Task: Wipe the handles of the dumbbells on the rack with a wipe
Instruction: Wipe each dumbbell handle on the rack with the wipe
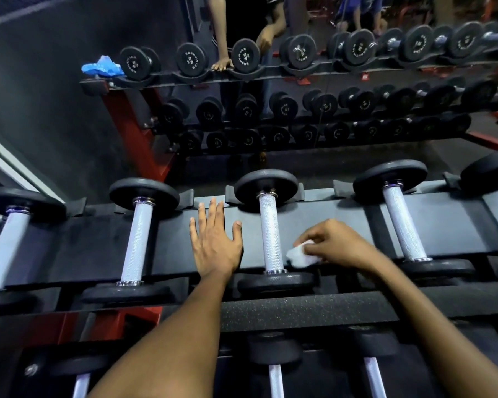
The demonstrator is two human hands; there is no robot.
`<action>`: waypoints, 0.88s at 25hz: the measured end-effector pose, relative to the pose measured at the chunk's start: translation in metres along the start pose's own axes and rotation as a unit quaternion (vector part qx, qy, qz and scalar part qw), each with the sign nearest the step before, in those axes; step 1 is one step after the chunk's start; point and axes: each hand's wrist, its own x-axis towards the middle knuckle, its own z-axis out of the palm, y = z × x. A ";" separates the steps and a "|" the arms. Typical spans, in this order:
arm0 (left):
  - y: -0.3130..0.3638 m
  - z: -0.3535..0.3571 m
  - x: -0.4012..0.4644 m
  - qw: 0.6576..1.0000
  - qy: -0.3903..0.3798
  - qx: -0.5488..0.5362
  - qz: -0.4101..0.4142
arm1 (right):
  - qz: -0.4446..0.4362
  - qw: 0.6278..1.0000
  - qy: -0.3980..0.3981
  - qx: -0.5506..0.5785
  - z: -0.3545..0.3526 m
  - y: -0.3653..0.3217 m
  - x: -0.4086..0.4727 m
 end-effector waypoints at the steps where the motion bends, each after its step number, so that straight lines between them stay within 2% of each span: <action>1: 0.000 0.000 0.000 1.000 0.002 0.000 -0.001 | 0.012 0.994 -0.049 0.092 0.015 -0.005 0.004; 3: 0.000 -0.001 0.000 1.000 0.002 0.000 0.000 | 0.033 0.948 -0.152 0.279 0.039 -0.005 0.010; 4: 0.000 -0.001 -0.001 1.000 0.002 -0.001 0.000 | 0.042 0.929 -0.170 0.326 0.039 0.000 0.011; 8: 0.001 -0.001 0.000 1.000 0.007 -0.003 0.001 | 0.058 0.920 -0.178 0.346 0.026 0.019 0.018; 11: 0.000 -0.001 0.000 1.000 0.007 -0.003 0.001 | 0.050 0.863 -0.245 0.439 0.043 0.021 0.020; 12: 0.001 -0.001 -0.001 1.000 0.005 -0.004 0.001 | 0.046 0.858 -0.246 0.447 0.044 0.024 0.019; 15: 0.001 -0.001 0.000 1.000 0.001 0.000 -0.001 | 0.036 0.881 -0.219 0.417 0.032 0.030 0.017; 18: 0.001 -0.001 0.001 1.000 0.001 0.006 -0.001 | 0.032 0.872 -0.236 0.428 0.036 0.018 0.015; 19: 0.001 -0.002 0.001 1.000 0.000 0.005 -0.001 | 0.045 0.888 -0.211 0.405 0.040 0.011 0.014; 20: 0.001 -0.002 0.000 1.000 -0.002 0.006 -0.001 | 0.056 0.920 -0.168 0.348 0.038 0.003 0.011; 22: 0.001 -0.001 0.001 1.000 -0.003 0.009 -0.001 | 0.058 0.985 -0.084 0.142 0.021 -0.013 0.003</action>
